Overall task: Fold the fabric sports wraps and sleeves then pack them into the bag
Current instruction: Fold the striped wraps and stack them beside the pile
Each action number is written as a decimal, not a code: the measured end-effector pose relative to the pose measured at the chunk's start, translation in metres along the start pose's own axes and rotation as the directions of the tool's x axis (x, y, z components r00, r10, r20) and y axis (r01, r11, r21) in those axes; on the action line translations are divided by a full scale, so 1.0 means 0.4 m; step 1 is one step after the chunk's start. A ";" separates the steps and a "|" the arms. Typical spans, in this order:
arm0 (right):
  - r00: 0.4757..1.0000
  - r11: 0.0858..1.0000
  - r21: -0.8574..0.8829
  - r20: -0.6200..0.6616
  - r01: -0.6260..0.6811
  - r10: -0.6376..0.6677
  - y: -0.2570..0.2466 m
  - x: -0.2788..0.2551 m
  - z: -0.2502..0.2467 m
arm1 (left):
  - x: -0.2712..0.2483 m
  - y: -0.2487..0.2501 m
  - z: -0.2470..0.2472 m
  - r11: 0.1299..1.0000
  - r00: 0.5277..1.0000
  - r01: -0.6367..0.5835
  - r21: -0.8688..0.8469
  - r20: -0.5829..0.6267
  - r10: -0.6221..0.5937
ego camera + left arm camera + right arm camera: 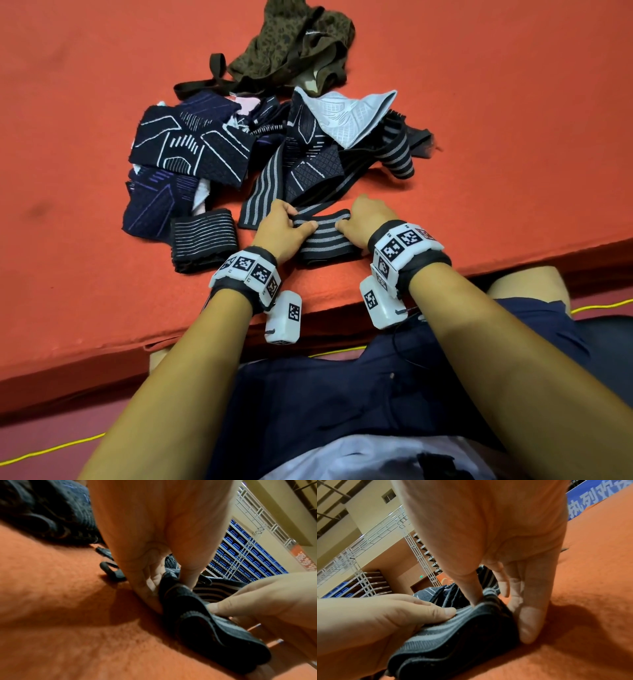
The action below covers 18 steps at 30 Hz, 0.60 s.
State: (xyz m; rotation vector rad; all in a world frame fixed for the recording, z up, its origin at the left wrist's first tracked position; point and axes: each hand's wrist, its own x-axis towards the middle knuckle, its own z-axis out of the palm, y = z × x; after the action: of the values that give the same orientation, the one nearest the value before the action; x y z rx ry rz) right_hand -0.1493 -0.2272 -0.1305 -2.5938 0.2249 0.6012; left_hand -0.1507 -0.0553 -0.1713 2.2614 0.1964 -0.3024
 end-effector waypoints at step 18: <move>0.930 0.873 0.324 -0.179 0.365 -0.322 -0.127 -0.014 -0.020 | -0.014 -0.017 -0.174 0.983 0.945 -0.094 -0.159 -0.325 0.038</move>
State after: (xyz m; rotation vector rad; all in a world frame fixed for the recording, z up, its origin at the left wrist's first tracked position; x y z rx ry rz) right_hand -0.1382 -0.1863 -0.1012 -2.2431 -0.0897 0.2471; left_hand -0.1472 0.0020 -0.1307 2.1271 0.3034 0.1188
